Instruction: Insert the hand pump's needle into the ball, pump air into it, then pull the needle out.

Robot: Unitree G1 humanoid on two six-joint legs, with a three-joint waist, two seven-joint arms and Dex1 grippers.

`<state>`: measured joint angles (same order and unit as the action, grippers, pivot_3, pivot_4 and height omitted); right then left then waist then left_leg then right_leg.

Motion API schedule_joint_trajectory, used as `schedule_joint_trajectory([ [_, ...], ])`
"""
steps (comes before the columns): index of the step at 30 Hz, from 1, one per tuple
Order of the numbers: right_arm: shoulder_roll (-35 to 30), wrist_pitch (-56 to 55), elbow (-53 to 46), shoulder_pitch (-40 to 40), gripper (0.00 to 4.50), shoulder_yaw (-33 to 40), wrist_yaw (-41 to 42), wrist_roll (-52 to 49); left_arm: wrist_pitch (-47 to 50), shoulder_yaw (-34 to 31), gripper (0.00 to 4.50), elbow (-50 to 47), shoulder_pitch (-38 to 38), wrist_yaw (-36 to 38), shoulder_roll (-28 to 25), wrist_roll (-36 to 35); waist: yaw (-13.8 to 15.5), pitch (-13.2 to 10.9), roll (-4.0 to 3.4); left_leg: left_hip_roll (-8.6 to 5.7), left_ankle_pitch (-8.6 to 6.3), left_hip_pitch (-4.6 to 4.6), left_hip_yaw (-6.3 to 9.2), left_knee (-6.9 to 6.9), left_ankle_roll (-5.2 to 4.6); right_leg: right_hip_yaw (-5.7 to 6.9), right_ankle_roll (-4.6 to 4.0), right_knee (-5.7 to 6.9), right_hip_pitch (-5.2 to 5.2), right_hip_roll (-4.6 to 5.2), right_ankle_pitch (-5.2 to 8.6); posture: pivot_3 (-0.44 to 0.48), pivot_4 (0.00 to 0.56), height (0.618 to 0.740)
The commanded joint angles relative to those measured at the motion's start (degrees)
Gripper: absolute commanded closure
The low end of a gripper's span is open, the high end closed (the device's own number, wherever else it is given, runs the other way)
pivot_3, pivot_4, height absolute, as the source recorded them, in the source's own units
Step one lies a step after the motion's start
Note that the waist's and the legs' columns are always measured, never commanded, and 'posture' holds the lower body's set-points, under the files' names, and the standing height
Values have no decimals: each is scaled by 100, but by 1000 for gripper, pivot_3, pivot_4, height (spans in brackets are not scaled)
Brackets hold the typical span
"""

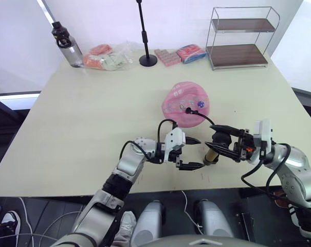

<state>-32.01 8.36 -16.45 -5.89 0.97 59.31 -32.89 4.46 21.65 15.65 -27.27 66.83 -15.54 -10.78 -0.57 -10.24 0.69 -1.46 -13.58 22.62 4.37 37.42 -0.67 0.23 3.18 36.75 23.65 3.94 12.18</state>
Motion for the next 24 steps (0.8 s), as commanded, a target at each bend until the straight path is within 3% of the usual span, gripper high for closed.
schedule_joint_trajectory([
  [1, -18, 43, 102, -8, 2378, 27, -47, 95, -227, 162, 51, 455, -208, -81, 198, 269, 0, 0, 0, 0, 0, 0, 0, 0, 0, 0, 0, 0, -1, 0, 0, 0, 150, 740],
  [16, -9, 136, 109, -55, 2378, 23, -216, 115, -1428, 335, 51, 2302, -568, -803, 1039, 1227, 7, 2, 3, -3, 0, -3, 0, 4, 0, 0, 2, 2, -3, 1, -2, 0, 150, 740],
  [17, -10, 138, 109, -58, 2378, 28, -221, 114, -1514, 342, 432, 2390, -578, -824, 1062, 1274, 7, 2, 3, -3, 0, -3, 0, 4, 0, 0, 3, 2, -3, 1, -2, 0, 150, 740],
  [19, -13, 142, 112, -64, 2378, 36, -231, 118, -1645, 289, 552, 2519, -572, -878, 1153, 1256, 7, 2, 3, -3, 0, -3, 0, 4, 0, 0, 3, 2, -3, 1, -2, 0, 150, 740],
  [20, -16, 146, 113, -67, 2378, 37, -233, 120, -1703, 246, 1118, 2566, -560, -890, 1217, 1207, 6, 2, 3, -3, 0, -3, 1, 4, 0, 0, 3, 3, -3, 1, -2, 0, 150, 740],
  [23, -20, 140, 115, -76, 2378, 39, -237, 131, -1825, 208, 1768, 2734, -545, -929, 1305, 1212, 15, 2, 3, -3, 0, -3, 0, 4, 0, 0, 4, 3, -4, 1, -3, 0, 150, 740],
  [24, -24, 150, 107, -76, 2378, 45, -242, 123, -1880, 182, 2388, 2810, -544, -940, 1325, 1223, 18, 2, 4, -4, 0, -3, 0, 4, 0, 0, 4, 3, -4, 3, -3, 0, 150, 740],
])
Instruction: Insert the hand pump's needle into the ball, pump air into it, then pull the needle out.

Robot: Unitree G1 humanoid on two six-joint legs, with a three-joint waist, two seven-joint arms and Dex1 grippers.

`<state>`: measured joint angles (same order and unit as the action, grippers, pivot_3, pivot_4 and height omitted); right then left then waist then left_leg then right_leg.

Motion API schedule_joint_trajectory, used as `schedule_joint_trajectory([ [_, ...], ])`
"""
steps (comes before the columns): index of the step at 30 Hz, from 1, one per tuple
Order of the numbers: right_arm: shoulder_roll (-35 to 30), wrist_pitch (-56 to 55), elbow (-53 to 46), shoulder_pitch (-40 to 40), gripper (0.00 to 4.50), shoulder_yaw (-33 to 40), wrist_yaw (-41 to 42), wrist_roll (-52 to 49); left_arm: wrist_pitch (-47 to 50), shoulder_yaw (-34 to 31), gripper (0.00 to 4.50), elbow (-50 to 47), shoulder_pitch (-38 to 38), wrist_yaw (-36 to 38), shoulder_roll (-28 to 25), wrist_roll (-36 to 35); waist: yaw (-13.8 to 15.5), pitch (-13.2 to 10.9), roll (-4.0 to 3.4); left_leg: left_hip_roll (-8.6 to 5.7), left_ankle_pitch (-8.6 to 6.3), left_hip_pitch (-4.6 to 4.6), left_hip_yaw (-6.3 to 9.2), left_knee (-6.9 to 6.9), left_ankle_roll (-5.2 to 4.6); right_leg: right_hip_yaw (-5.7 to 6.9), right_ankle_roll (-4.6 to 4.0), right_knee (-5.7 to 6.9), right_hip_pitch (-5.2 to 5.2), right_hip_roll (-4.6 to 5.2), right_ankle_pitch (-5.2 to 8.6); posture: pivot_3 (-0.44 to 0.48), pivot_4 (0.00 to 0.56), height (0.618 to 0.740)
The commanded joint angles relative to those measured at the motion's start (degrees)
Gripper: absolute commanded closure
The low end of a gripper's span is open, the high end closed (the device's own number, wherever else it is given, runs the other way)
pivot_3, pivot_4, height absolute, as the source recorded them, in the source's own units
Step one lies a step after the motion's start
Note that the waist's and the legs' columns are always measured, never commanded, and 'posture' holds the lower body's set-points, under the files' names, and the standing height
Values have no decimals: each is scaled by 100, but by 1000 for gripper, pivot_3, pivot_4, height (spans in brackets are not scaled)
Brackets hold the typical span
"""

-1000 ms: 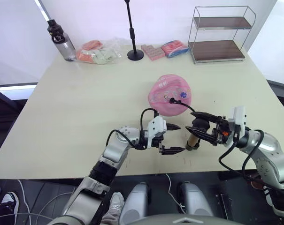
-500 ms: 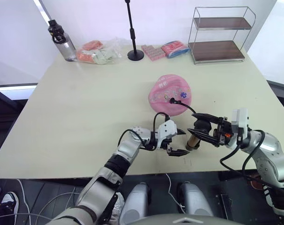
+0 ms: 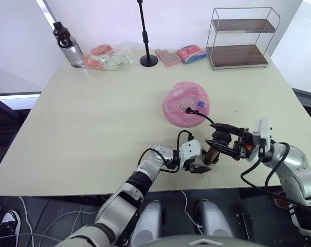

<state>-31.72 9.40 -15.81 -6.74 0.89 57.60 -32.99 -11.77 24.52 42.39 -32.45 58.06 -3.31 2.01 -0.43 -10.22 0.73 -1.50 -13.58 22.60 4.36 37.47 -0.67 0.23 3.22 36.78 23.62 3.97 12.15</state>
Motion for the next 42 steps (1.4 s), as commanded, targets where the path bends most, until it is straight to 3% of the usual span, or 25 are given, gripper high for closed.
schedule_joint_trajectory([
  [1, -58, 54, 36, 9, 2378, 59, -74, 127, -337, -145, 2770, 206, -25, -95, 129, -60, 0, 0, 1, 0, 0, 0, 0, 0, 0, 0, 1, 0, 0, 0, 0, 0, 150, 740],
  [3, -67, 60, 25, 17, 2378, 67, -75, 122, -462, -230, 3402, 300, -22, -124, 179, -79, -6, 1, 1, 0, 0, -2, 0, 0, 0, 0, 1, 0, 0, -1, 0, 0, 150, 740],
  [16, -289, 380, -258, -149, 2378, 387, -125, -282, -674, -183, 3402, 817, -37, 83, 143, 149, -1, 1, 1, 0, 0, -1, 2, 0, 0, 2, 1, 1, -1, -1, 0, 0, 150, 740],
  [27, -830, 1703, -767, -1063, 2378, 1292, -636, -1670, -713, -166, 3402, 1255, -39, 82, 155, 283, 24, 0, 4, -3, 0, 5, 6, 1, 0, 5, 1, 0, 0, 3, -1, 0, 150, 740],
  [42, -1613, 2806, -727, -2014, 2378, 2276, -1076, -3278, -814, -117, 3403, 1496, -87, -29, 171, 392, 89, 0, 4, -3, 0, 9, 7, 3, 0, 8, 0, -2, 0, 4, -2, 0, 150, 740],
])
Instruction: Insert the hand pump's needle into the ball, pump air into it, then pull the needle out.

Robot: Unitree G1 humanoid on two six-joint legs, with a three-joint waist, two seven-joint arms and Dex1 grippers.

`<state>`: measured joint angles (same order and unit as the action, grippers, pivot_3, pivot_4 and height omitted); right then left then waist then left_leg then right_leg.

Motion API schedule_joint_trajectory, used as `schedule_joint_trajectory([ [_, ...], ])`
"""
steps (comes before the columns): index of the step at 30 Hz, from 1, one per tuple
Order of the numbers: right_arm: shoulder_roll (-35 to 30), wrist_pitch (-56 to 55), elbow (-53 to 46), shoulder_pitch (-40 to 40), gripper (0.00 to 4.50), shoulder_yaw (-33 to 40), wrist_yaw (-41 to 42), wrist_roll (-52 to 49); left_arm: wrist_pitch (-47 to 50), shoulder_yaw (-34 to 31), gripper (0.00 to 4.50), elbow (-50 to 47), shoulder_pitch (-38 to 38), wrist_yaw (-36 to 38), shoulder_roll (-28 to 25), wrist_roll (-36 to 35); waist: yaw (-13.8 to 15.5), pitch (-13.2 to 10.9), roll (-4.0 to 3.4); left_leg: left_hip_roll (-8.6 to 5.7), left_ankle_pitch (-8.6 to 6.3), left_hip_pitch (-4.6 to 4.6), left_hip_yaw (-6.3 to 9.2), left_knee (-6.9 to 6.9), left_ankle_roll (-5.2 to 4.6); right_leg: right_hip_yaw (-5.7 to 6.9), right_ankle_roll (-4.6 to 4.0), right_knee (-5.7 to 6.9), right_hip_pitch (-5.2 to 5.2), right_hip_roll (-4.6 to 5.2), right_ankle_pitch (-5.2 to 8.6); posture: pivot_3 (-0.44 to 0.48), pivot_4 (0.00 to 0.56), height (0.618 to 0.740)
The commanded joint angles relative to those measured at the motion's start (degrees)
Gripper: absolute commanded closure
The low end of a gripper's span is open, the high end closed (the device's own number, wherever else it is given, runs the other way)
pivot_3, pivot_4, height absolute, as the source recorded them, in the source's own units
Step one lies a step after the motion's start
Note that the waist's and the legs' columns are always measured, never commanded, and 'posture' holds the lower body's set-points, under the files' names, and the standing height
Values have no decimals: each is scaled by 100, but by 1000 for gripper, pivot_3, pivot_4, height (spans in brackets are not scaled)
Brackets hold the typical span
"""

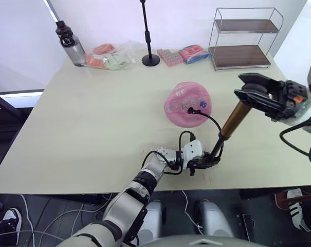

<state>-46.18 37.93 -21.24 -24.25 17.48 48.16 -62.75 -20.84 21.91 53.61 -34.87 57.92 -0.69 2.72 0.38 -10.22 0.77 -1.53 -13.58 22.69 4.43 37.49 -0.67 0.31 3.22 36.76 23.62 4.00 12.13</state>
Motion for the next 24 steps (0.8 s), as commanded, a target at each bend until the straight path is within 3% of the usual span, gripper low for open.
schedule_joint_trajectory([
  [1, -187, -6, -202, -289, 2378, 643, -189, -376, 85, 146, 3403, 390, 148, -22, -93, 326, 11, 0, 0, 0, 0, 0, -1, 0, 0, 0, 0, 0, 0, 0, 0, 0, 150, 740],
  [8, -188, 80, -305, -282, 2378, 607, -266, -456, 119, 136, 3403, 476, 110, -47, -95, 347, 22, 0, 0, 1, 0, 0, -1, 0, 0, 0, 0, 0, 1, 0, 0, 0, 150, 740],
  [12, -174, -134, -449, 439, 2378, 128, 21, 397, 133, 129, 3403, 490, 98, -50, -87, 347, 35, 5, 6, 0, 0, 1, 2, 0, 0, 2, 0, 0, 0, -1, 1, 0, 150, 740],
  [15, -132, -371, -379, 1002, 2378, -306, 143, 1078, 128, 125, 3403, 509, 79, -52, -79, 352, 31, 46, 51, 0, 0, -5, 4, -1, 0, 5, 2, -1, -5, -2, 1, 0, 150, 740],
  [19, 50, -519, -226, 1456, 2378, -708, 170, 1400, 109, 98, 3403, 549, 49, -66, -62, 383, 22, 81, 102, 15, -2, -60, 1, -2, 0, 6, -2, -4, -53, -4, 5, 0, 150, 740],
  [24, 301, -596, 24, 1749, 2378, -1064, 278, 1621, 108, 69, 3403, 577, 20, -88, -47, 380, 20, 104, 108, 46, -4, -94, 19, -7, 3, 16, -24, -11, -91, -3, 20, 0, 150, 740],
])
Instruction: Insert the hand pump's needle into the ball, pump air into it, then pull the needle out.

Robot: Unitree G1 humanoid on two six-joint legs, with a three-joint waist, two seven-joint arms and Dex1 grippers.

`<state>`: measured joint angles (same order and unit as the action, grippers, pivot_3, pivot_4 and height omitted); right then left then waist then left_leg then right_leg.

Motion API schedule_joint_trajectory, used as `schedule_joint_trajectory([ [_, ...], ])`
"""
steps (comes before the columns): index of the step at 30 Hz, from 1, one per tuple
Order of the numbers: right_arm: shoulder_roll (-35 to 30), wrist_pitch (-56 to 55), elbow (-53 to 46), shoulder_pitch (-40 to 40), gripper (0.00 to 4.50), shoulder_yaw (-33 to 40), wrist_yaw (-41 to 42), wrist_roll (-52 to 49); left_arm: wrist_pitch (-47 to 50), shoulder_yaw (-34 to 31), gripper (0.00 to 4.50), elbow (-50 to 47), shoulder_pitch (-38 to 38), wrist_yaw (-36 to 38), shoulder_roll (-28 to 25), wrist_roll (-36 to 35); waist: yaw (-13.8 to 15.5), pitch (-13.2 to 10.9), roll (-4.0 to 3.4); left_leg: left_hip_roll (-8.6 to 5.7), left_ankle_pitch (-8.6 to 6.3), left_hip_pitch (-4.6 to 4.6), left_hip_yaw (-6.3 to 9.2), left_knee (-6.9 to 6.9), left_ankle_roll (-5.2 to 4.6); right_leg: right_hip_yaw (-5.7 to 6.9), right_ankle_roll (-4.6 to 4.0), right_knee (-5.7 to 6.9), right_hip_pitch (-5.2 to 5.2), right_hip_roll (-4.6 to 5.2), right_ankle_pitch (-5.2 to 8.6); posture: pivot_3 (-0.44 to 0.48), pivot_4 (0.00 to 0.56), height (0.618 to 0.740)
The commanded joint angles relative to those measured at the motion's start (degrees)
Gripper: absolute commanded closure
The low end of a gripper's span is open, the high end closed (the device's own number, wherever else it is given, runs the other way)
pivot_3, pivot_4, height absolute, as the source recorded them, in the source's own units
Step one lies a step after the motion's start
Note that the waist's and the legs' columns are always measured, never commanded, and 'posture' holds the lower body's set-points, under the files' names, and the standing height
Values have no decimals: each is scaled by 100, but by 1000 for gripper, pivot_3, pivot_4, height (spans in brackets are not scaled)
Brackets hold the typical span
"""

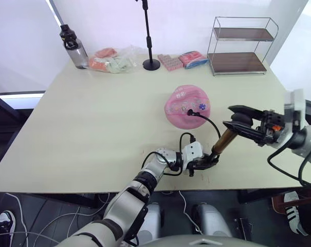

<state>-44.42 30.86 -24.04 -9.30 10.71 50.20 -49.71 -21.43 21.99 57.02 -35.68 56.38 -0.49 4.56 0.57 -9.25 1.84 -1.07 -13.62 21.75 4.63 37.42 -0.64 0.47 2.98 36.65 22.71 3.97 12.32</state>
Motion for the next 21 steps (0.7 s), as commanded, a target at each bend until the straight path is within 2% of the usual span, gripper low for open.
schedule_joint_trajectory([
  [1, 201, 17, 396, 310, 2378, -493, 86, 467, 168, 59, 3403, 238, 101, 67, -66, 198, 3, 8, -2, 0, 0, 0, 3, -3, 0, 2, 0, -2, 0, -1, 0, 0, 150, 740],
  [7, 513, -710, 1143, 481, 2379, -1020, 179, 1481, 177, 36, 3403, 245, 88, 56, -63, 193, 10, 15, 4, -14, 0, 9, -1, -10, 0, 13, 23, -15, 1, -2, -14, 0, 150, 740],
  [12, 641, -913, 1458, 525, 2379, -1267, 222, 1829, 172, 28, 3403, 268, 70, 41, -64, 195, 8, 38, 11, -10, 0, 3, 9, -10, -1, 14, 17, -15, -5, 0, -10, 0, 150, 740],
  [16, 715, -932, 1264, 490, 2379, -1122, 287, 1598, 168, 29, 3403, 282, 56, 44, -63, 194, 6, 57, 12, -6, 0, 1, 25, -10, 0, 15, 2, -15, -6, -1, -1, 0, 150, 740],
  [19, 584, -581, 786, 251, 2379, -631, 377, 843, 166, 24, 3403, 290, 47, 47, -66, 192, 8, 55, 7, -6, 0, 1, 28, -10, 0, 16, 1, -15, -6, -1, -1, 0, 150, 740],
  [21, 433, -209, 547, 87, 2379, -344, 384, 359, 185, -2, 3403, 288, 50, 57, -61, 163, 9, 35, -23, -9, 0, 13, 31, -10, 0, 17, 5, -19, 1, 1, -3, 0, 150, 740],
])
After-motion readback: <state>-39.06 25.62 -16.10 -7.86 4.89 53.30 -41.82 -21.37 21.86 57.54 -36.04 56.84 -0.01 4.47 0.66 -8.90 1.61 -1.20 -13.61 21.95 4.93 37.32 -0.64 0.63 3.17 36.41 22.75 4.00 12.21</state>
